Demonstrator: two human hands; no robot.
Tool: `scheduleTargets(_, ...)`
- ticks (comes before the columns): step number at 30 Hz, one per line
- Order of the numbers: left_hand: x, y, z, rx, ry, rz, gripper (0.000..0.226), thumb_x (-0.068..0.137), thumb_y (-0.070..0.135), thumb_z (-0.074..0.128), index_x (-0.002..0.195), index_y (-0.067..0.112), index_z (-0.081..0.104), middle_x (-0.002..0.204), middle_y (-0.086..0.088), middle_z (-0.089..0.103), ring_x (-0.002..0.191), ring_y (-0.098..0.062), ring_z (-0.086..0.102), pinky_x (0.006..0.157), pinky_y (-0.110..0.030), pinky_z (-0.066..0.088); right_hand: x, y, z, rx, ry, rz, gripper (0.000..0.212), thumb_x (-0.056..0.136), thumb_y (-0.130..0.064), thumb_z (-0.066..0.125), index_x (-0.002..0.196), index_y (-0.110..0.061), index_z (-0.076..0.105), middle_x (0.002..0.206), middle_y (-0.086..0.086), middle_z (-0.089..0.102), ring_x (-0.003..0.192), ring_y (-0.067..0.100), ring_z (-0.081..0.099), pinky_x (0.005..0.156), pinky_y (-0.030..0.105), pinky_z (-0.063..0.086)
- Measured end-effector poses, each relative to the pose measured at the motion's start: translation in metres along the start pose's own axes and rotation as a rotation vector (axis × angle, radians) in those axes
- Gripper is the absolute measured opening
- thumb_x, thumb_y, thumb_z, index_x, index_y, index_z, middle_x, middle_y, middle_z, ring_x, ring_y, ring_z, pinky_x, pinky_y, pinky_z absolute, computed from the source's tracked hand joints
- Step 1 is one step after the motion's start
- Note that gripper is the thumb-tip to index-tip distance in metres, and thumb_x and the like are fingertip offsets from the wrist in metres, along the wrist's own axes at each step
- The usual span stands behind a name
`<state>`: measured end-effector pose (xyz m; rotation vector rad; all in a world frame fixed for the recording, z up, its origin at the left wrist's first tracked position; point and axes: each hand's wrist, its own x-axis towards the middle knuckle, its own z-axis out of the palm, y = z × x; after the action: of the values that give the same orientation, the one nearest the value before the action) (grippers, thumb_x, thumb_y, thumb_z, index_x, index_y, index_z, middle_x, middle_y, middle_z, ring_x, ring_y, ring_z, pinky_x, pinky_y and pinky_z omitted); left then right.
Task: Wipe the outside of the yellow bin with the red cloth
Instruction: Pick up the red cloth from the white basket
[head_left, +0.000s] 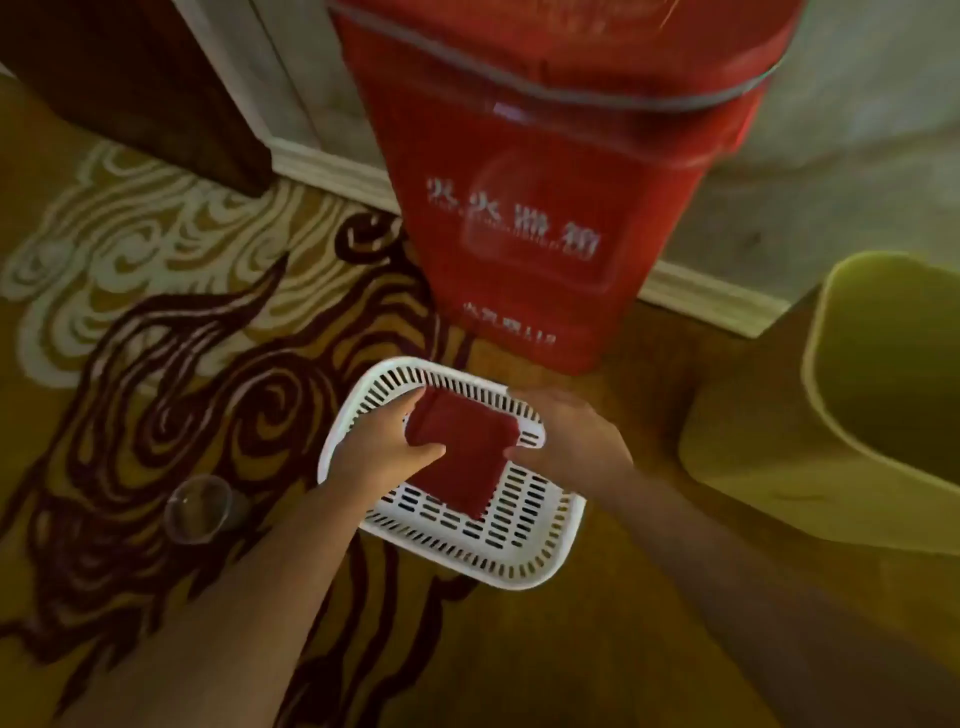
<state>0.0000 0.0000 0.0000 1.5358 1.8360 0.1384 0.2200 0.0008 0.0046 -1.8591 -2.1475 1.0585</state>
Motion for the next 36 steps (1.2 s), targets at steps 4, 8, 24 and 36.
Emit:
scheduleTargets(4,0.045,-0.045,0.046,-0.006,0.016,-0.018,0.078,0.071,0.035,0.070,0.138,0.028,0.031,0.143,0.000,0.044,0.129,-0.018,0.043,0.105,-0.038,0.038,0.047,0.023,0.073,-0.022,-0.019,-0.039,0.068,0.075,-0.044,0.067,0.135,-0.038,0.036,0.142,-0.007,0.044,0.128,0.015,0.042,0.098,0.037,0.041)
scheduleTargets(8,0.078,-0.081,0.075,0.037,0.083,0.002,0.075,0.072,0.036,0.069,0.137,0.027,0.033,0.140,-0.003,0.048,0.127,-0.020,0.045,0.105,-0.036,0.037,0.086,0.043,0.124,-0.054,0.017,-0.062,0.071,0.076,-0.044,0.066,0.138,-0.037,0.032,0.145,-0.008,0.039,0.132,0.015,0.037,0.100,0.036,0.041)
scheduleTargets(24,0.086,-0.106,0.126,0.038,0.203,0.044,0.056,0.077,0.016,0.065,0.130,0.017,0.046,0.135,-0.006,0.052,0.125,-0.021,0.046,0.109,-0.034,0.031,0.089,0.054,0.200,-0.245,0.198,-0.043,0.050,0.083,-0.034,0.061,0.131,-0.025,0.049,0.140,-0.001,0.049,0.129,0.023,0.036,0.099,0.043,0.040)
scheduleTargets(36,0.060,-0.092,0.105,-0.952,-0.132,-0.231,0.043,0.072,0.001,0.068,0.108,0.024,0.064,0.123,-0.004,0.060,0.103,-0.014,0.058,0.085,-0.034,0.053,0.069,0.065,0.162,0.226,0.206,0.082,0.025,0.077,-0.028,0.070,0.101,-0.032,0.068,0.108,-0.010,0.065,0.101,0.010,0.058,0.081,0.021,0.044)
